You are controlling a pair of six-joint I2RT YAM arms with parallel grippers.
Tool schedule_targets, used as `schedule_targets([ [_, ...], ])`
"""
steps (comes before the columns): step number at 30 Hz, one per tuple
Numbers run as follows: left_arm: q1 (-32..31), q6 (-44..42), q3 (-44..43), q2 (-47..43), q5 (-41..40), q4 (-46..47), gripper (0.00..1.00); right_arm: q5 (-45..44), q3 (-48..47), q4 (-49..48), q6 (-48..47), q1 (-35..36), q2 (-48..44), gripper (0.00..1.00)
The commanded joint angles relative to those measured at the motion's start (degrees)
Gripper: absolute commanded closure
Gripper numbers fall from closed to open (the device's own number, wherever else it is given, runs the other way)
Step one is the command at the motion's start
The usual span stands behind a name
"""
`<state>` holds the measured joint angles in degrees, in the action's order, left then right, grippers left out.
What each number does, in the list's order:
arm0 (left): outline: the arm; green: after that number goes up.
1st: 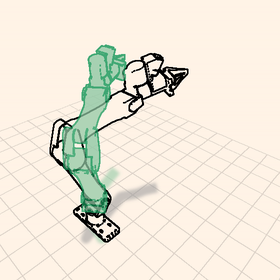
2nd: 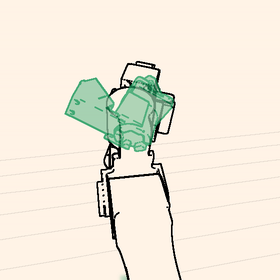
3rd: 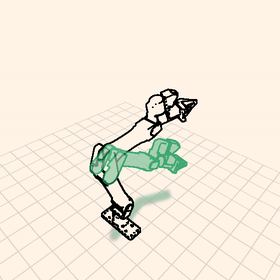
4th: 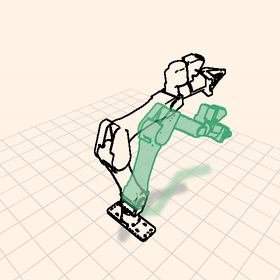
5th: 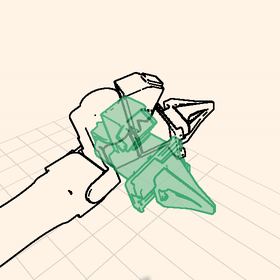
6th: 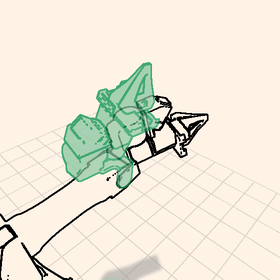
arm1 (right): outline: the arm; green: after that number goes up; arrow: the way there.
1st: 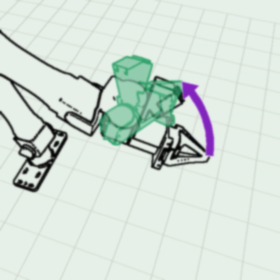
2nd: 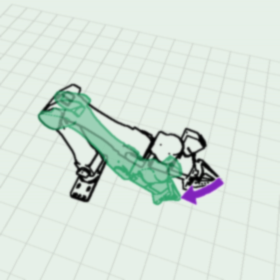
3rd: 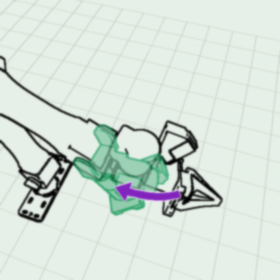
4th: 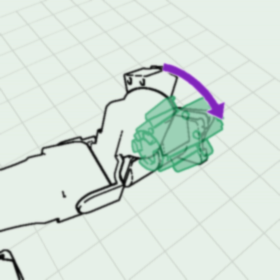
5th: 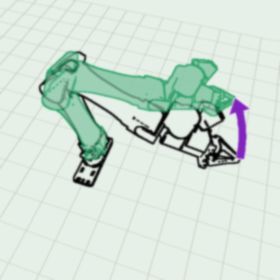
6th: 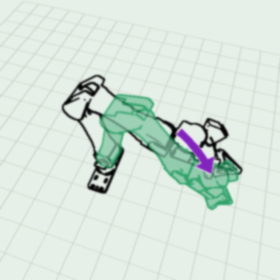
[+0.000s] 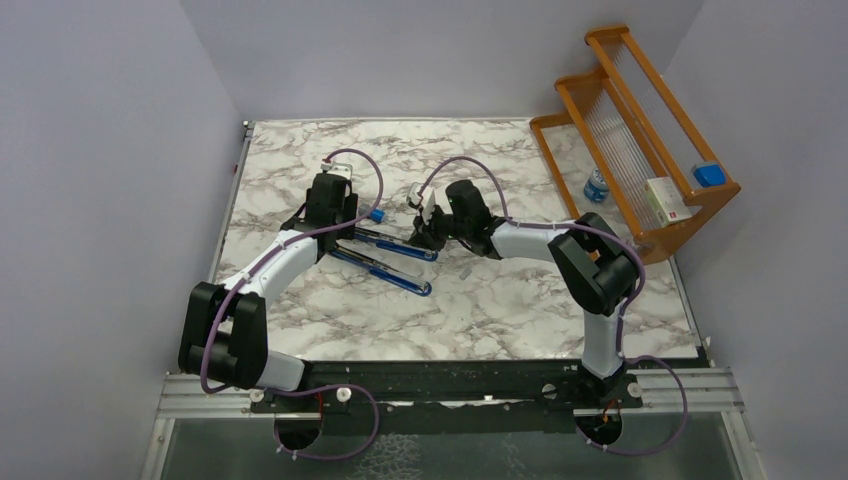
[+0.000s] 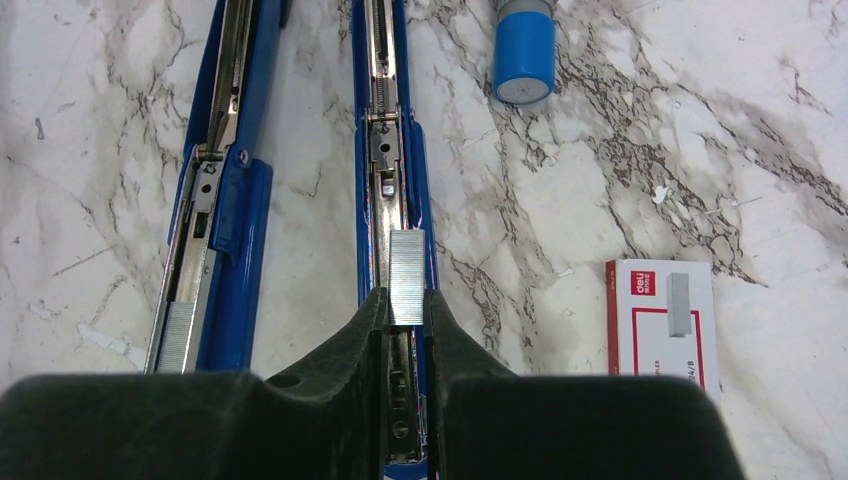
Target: Load the staples into the stapler
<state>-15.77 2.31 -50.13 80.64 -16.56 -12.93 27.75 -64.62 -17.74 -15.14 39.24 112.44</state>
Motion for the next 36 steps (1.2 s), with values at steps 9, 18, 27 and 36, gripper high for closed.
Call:
schedule_targets([
  [9,-0.1,-0.3,-1.6,-0.3,-0.3,0.4,0.39,-1.0,-1.6,2.2,-1.6,-0.3,1.5,0.99],
  [18,-0.1,-0.3,-1.7,-0.3,-0.3,0.4,0.39,-0.8,-2.3,4.3,-2.2,-0.3,1.7,0.99],
  [27,-0.1,-0.3,-1.8,-0.4,-0.3,0.4,0.39,0.3,-2.2,4.4,-2.3,-0.3,-0.5,0.99],
  [36,-0.1,-0.3,-1.7,-0.5,-0.3,0.4,0.39,1.8,-2.8,4.3,-1.6,-0.3,-1.2,0.99],
])
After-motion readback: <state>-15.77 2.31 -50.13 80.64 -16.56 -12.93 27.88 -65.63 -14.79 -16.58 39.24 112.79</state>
